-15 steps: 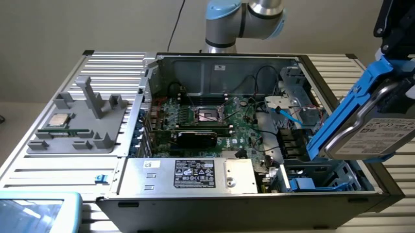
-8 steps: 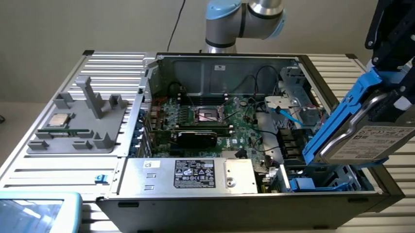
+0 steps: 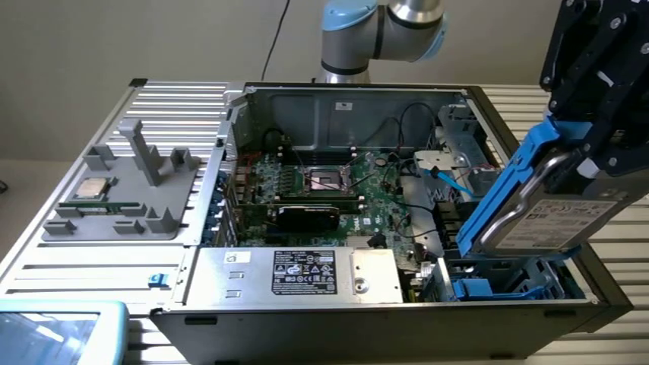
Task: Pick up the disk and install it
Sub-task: 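Pick up the disk, then insert the disk into the insertion slot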
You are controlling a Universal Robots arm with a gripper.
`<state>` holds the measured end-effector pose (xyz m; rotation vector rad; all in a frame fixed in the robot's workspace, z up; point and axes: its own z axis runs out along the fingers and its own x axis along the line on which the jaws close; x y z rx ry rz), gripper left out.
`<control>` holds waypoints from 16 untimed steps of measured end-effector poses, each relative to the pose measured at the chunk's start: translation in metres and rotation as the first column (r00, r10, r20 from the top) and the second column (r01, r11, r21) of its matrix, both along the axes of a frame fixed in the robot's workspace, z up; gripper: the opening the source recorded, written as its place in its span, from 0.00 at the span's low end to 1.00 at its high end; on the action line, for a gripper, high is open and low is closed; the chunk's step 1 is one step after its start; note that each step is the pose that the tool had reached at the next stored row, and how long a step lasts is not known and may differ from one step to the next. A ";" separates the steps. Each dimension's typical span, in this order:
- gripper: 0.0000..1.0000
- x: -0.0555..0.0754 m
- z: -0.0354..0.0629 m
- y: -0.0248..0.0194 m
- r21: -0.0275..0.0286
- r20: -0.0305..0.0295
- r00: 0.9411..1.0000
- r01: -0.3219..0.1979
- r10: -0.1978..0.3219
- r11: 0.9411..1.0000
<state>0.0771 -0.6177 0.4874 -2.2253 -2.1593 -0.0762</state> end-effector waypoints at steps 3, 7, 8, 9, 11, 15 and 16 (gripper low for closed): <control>0.37 0.000 -0.0055 0.0037 0.000 0.000 1.000 0.000 0.000 1.000; 0.37 0.004 -0.0127 0.0050 0.000 0.000 1.000 0.000 0.000 1.000; 0.37 0.004 -0.0141 0.0052 0.000 0.000 1.000 0.000 0.000 1.000; 0.37 0.004 -0.0144 0.0052 0.000 0.000 1.000 0.000 0.000 1.000; 0.37 0.004 -0.0148 0.0051 0.000 0.000 1.000 0.000 0.000 1.000; 0.37 0.004 -0.0157 0.0051 0.000 0.000 1.000 0.000 0.000 1.000; 0.37 0.004 -0.0159 0.0051 0.000 0.000 1.000 0.000 0.000 1.000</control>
